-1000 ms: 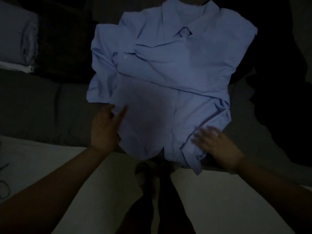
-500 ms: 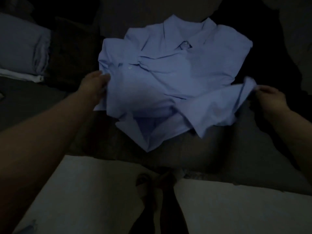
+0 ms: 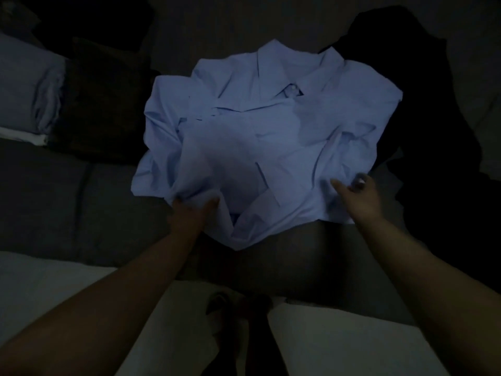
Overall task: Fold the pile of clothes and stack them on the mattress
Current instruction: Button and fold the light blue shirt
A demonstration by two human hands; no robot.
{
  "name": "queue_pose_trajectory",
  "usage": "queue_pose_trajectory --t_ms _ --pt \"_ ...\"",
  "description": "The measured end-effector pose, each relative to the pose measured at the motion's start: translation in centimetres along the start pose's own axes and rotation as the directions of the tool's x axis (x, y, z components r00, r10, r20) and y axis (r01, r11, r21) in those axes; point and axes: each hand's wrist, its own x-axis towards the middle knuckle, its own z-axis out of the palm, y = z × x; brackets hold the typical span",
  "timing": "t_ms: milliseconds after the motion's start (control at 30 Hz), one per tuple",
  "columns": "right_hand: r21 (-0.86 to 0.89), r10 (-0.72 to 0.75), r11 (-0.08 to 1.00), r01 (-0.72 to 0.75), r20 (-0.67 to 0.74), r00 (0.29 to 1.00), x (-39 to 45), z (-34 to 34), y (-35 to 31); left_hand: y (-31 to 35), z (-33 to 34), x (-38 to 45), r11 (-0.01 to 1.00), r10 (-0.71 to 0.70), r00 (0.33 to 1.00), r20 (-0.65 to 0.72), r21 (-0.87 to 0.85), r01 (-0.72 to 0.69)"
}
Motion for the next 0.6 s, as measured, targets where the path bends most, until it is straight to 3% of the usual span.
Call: queue_pose_trajectory --t_ms 67,100,200,267,400,533,600 --pt "0.044 0.098 0.994 -0.098 -0.002 0.995 1.8 0.6 -0.5 0.7 0.4 0.0 0.988 0.095 0.995 0.034 0.119 -0.098" --pt "0.063 0.144 0.988 -0.144 0.008 0.99 2.4 0.8 -0.3 0.8 0.6 -0.5 0.955 0.128 0.99 0.061 0.263 -0.14" --pt "-0.07 0.122 0.99 -0.123 -0.008 0.992 2.8 1.1 0.0 0.3 0.0 -1.6 0.793 0.394 0.914 0.101 0.465 -0.393" --pt "-0.137 0.098 0.985 -0.109 -0.087 0.991 2.0 1.4 0.2 -0.4 -1.0 -1.7 0.851 0.277 0.953 0.126 0.429 -0.304" --pt "-0.072 0.053 0.995 -0.072 -0.239 0.97 -0.4 2.0 0.1 -2.4 -1.9 -3.7 0.968 -0.049 0.991 0.121 0.252 0.017" --pt "-0.016 0.203 0.979 -0.203 0.105 0.973 0.1 4.7 0.1 -5.0 -2.6 -7.2 0.971 -0.237 0.967 0.095 0.059 0.232" --pt "-0.111 0.216 0.974 -0.196 0.211 0.953 -0.2 5.8 0.2 -6.4 -3.4 -8.2 0.937 -0.337 0.929 0.151 -0.047 0.347"
